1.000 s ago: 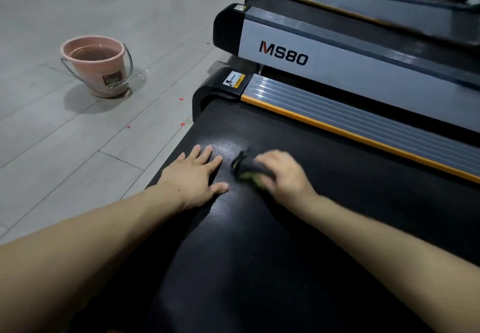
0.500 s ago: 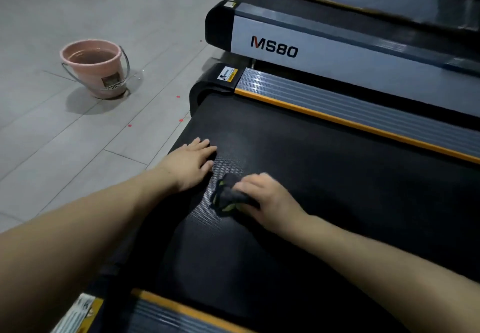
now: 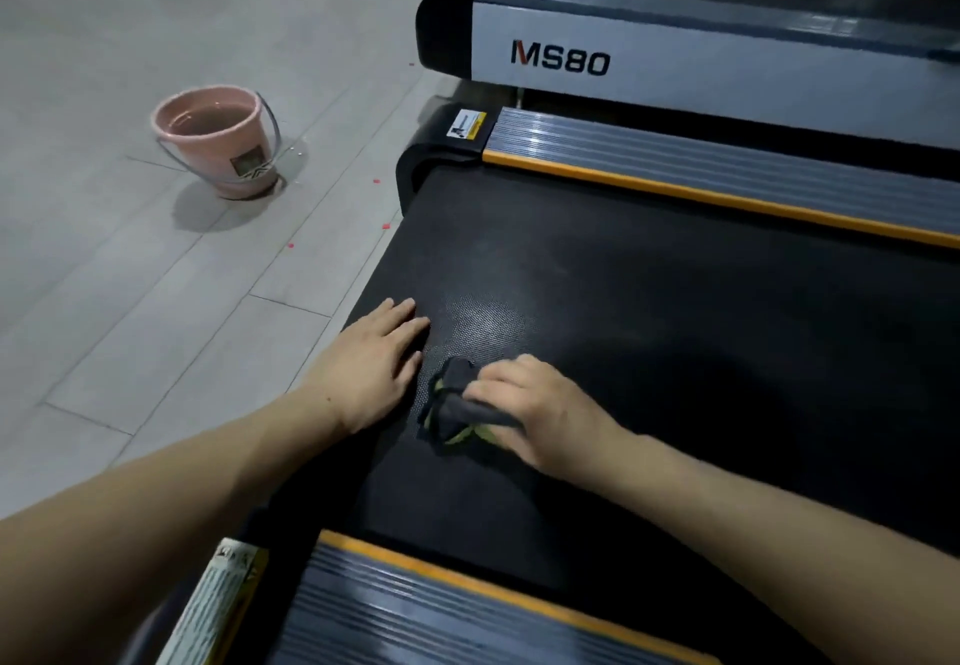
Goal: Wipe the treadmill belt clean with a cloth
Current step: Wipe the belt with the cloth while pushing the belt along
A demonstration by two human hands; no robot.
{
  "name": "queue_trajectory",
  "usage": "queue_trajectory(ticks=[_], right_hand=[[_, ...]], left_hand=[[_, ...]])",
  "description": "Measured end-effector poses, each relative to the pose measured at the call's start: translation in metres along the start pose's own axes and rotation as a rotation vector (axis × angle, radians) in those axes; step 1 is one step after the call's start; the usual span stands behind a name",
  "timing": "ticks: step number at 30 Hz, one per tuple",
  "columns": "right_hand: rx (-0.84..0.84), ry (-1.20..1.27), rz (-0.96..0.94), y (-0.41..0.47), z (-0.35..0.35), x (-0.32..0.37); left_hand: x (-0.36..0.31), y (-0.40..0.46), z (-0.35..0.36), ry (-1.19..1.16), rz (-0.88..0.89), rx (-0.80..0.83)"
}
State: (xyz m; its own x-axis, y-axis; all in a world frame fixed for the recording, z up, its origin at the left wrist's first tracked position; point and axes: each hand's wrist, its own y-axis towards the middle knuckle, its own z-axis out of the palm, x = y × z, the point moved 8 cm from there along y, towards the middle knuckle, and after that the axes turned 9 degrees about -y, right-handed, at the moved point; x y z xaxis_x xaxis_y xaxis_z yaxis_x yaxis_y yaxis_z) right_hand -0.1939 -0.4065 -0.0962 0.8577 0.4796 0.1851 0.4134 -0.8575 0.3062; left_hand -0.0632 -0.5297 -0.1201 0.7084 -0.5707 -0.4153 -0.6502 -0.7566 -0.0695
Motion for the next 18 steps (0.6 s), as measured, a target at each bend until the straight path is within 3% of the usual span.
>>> queue_trajectory(ticks=[3,6,8,14,16,18], right_hand=[[-0.046,-0.146,0.007,0.02,-0.006,-0.057],[-0.176,-0.208,0.468,0.03,-0.033,-0.147],[-0.169,-0.193,0.605,0.024,-0.033,-0.157],[-0.091,0.016,0.259,-0.051,-0.024,-0.023],[-0.038,0.02,0.145,-0.058,-0.023,-0.022],[-0.036,-0.065,0.157,-0.04,-0.027,-0.058]], left_hand=[[-0.007,-0.007,0.002,0.031,-0.033,0.042],[-0.019,-0.026,0.009,0.093,-0.073,0.152],[-0.032,-0.036,0.007,0.146,-0.075,0.187],[-0.084,-0.048,0.006,0.089,-0.137,0.191],[-0.1,-0.055,0.007,0.138,-0.128,0.206],[-0.115,-0.064,0.002,0.141,-0.149,0.208]])
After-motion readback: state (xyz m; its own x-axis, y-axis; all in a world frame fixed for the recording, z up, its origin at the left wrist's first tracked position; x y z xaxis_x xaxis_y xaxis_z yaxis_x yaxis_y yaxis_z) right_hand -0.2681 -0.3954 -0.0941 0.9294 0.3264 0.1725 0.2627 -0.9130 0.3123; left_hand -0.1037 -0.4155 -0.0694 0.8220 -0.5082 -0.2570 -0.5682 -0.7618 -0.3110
